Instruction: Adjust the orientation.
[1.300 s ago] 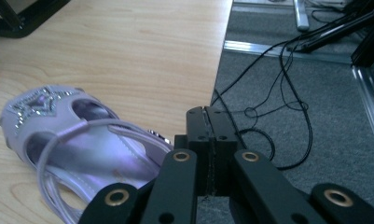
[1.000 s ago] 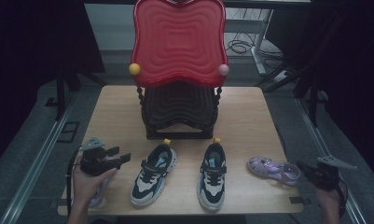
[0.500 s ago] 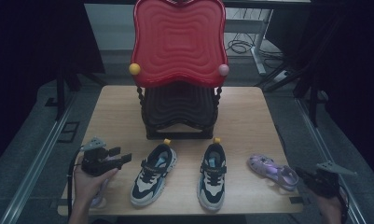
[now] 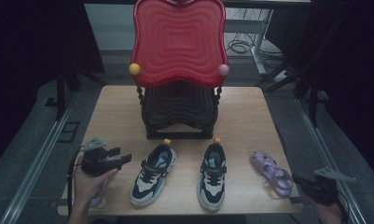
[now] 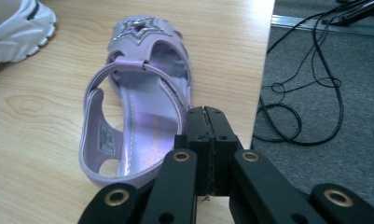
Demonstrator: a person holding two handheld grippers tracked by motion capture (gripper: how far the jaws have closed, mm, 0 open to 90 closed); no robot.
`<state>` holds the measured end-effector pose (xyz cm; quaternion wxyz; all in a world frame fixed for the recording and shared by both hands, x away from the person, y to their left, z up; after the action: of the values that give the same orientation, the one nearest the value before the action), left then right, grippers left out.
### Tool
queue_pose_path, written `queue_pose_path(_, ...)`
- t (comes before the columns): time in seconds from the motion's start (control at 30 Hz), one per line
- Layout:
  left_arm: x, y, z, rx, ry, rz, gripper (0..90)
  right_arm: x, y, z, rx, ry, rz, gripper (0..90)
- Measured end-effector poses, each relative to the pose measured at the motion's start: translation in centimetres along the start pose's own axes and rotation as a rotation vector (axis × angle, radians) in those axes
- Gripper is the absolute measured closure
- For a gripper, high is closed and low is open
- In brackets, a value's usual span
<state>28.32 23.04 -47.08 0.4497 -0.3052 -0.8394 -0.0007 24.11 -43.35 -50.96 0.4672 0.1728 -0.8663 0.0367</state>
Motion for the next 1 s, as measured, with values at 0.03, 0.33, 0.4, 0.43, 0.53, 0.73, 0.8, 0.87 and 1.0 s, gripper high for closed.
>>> queue_pose_path(0.03, 0.1, 0.0, 0.0, 0.002, 0.000, -0.001, 37.9, 0.0, 0.1, 0.1, -0.002, -0.001, -0.005, 89.6)
queue_pose_path(0.33, 0.3, 0.0, 0.1, -0.004, -0.001, -0.008, 37.9, 1.0, 0.2, -0.2, 0.000, -0.040, 0.029, 87.5)
queue_pose_path(0.4, 0.2, 0.0, 0.0, -0.002, 0.001, -0.009, 37.8, 1.6, 0.4, -0.4, 0.008, -0.064, 0.042, 87.5)
queue_pose_path(0.43, 0.2, 0.0, 0.0, -0.003, 0.004, -0.008, 37.8, 1.9, 0.5, -0.6, 0.010, -0.075, 0.044, 87.6)
queue_pose_path(0.53, 0.2, -0.1, 0.0, -0.006, 0.007, -0.015, 37.8, 2.0, 1.1, -1.0, 0.031, -0.091, 0.036, 87.6)
queue_pose_path(0.73, 0.6, -0.5, -0.1, -0.022, 0.000, -0.028, 37.7, 1.7, 2.1, -1.9, 0.070, -0.114, 0.005, 85.3)
queue_pose_path(0.8, 0.8, -0.5, 0.0, -0.017, -0.002, -0.035, 37.7, 1.7, 2.3, -2.3, 0.079, -0.129, -0.020, 81.6)
queue_pose_path(0.87, 1.0, -0.5, 0.1, -0.015, -0.004, -0.045, 37.7, 1.5, 2.6, -2.7, 0.095, -0.143, -0.047, 75.2)
queue_pose_path(1.0, 0.8, -1.0, -0.1, -0.020, 0.000, -0.057, 38.0, 0.7, 3.3, -3.9, 0.122, -0.134, -0.074, 61.7)
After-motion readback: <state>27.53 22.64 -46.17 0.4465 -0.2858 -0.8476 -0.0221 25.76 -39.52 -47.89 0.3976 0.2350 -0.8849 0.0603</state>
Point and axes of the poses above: each handheld gripper's, and its own axes: x roughly backward along the jaws, z roughly out of its underside, y roughly to its left, the point moved 2 cm from there along -x, roughly forward along the jaws, and after that the axes turned 15 degrees about y, right-handed, at the moved point
